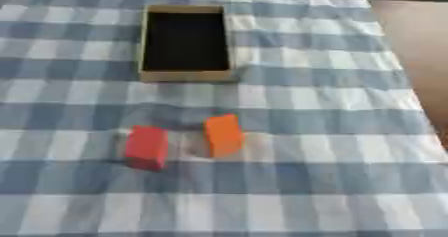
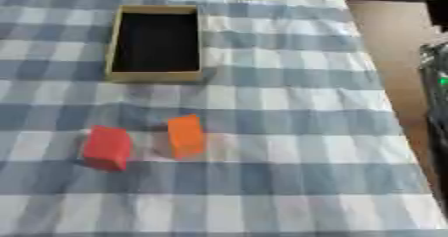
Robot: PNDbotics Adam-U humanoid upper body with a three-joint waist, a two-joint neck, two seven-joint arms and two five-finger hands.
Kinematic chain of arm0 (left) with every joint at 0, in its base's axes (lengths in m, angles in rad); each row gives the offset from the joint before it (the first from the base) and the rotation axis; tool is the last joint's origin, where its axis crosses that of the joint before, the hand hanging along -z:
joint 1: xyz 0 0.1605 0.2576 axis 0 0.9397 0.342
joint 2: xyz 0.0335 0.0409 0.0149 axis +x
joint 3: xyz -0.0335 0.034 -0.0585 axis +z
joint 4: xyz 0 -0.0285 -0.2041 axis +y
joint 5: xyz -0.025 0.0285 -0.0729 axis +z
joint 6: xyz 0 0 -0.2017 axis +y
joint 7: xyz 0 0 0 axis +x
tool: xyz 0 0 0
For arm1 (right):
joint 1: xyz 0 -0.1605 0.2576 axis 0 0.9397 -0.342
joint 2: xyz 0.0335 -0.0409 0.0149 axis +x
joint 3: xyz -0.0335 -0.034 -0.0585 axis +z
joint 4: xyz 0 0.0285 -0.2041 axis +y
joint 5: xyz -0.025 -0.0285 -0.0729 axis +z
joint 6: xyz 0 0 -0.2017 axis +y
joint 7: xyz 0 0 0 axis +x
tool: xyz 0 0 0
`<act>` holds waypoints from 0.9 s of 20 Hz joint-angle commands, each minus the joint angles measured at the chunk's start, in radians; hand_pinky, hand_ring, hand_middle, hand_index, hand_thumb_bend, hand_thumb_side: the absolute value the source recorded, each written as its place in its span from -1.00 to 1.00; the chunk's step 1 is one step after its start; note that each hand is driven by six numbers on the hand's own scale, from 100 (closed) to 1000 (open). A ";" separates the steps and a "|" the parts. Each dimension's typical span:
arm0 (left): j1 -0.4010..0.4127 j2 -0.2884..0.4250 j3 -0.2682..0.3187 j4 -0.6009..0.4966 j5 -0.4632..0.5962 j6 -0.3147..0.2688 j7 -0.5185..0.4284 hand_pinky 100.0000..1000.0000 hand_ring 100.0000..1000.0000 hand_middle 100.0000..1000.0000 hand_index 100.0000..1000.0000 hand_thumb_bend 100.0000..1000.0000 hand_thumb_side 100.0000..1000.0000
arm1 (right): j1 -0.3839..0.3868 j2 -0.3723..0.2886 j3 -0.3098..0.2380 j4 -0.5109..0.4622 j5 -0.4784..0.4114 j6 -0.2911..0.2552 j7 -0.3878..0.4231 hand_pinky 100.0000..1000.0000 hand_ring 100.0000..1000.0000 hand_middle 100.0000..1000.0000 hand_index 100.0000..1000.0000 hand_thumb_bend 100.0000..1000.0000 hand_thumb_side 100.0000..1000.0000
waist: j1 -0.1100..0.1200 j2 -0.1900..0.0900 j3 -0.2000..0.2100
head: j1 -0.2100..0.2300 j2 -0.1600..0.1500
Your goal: Pick up objects on the table and place them in the box.
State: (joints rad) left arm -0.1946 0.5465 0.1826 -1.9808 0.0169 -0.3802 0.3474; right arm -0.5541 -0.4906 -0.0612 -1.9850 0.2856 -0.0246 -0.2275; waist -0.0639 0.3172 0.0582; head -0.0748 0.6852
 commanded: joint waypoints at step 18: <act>-0.004 0.021 0.006 -0.019 0.003 -0.001 -0.009 0.42 0.24 0.18 0.54 -1.00 0.65 | -0.101 -0.142 0.105 -0.015 0.083 0.016 0.138 0.64 0.47 -0.09 0.35 -0.93 0.93 | 0.001 -0.026 0.007 | -0.011 0.007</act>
State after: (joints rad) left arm -0.1944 0.5461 0.1823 -1.9808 0.0171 -0.3801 0.3425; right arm -0.6386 -0.5818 0.0307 -1.9850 0.3488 -0.0103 -0.1136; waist -0.0674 0.3130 0.0636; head -0.0826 0.6859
